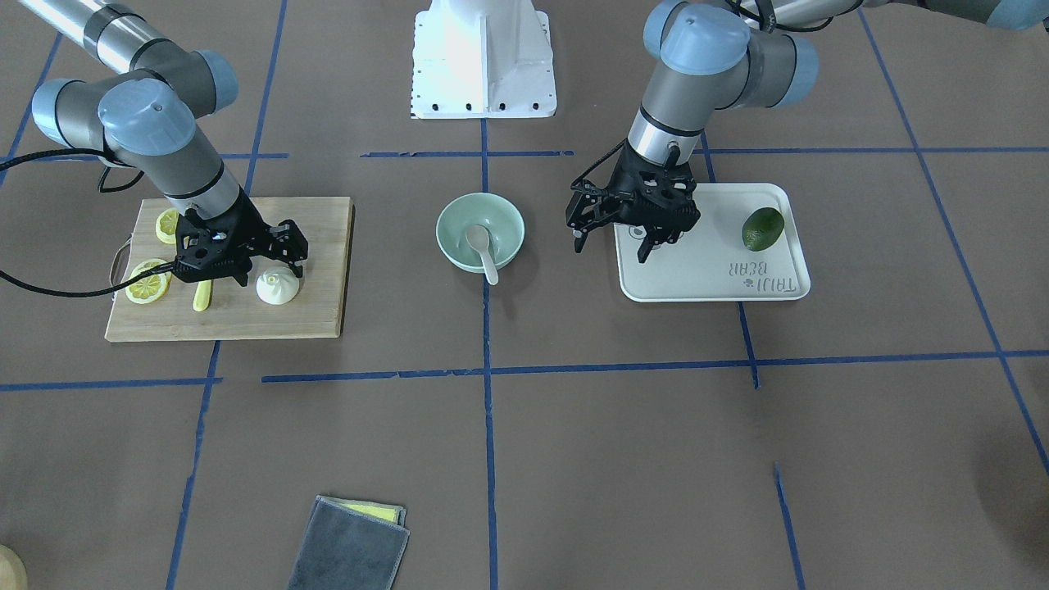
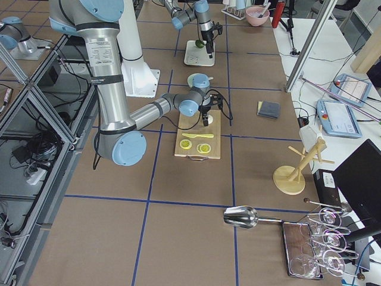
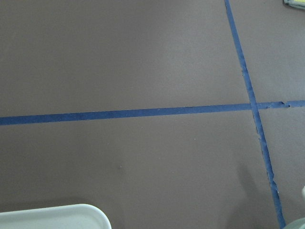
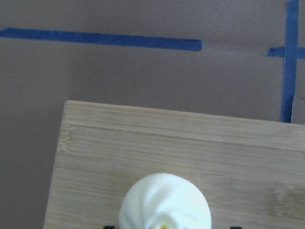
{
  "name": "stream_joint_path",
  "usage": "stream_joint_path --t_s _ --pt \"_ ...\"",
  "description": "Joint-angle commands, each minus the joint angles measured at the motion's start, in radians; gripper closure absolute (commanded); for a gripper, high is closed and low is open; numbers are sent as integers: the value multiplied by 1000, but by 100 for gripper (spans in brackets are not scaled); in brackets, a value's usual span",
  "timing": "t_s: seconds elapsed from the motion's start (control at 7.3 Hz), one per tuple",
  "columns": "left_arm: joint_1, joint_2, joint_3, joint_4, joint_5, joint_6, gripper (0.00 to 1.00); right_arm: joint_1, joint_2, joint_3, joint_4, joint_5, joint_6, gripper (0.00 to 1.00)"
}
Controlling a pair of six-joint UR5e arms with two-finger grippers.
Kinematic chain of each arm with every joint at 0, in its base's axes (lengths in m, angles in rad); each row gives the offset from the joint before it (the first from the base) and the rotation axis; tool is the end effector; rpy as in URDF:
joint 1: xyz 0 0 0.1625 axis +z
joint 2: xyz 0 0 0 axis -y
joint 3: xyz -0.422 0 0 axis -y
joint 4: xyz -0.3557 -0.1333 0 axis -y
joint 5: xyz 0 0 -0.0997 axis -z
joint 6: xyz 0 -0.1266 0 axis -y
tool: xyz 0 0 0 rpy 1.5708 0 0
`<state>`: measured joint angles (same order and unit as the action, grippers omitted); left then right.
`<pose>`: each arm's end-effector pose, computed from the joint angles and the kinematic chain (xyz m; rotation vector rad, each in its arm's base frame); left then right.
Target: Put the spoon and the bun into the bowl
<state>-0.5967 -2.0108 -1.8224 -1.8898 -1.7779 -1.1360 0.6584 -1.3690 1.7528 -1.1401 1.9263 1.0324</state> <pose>0.4457 -0.4324 0.2988 0.3319 0.9688 -0.0429 -0.3956 -0.4188 0.4517 0.1765 -0.8540 -0.0324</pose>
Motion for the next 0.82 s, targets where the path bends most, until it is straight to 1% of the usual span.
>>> stream_joint_path --t_s 0.0,0.14,0.41,0.68 --pt "0 3 0 0 0 -1 0 -2 20 -7 -1 -15 0 26" --pt "0 4 0 0 0 -1 0 -2 21 -10 -1 -17 0 30" --pt "0 3 0 -2 0 -1 0 -2 21 -10 -1 -18 0 34" --pt "0 6 2 0 0 1 0 -2 33 -7 -1 -18 1 49"
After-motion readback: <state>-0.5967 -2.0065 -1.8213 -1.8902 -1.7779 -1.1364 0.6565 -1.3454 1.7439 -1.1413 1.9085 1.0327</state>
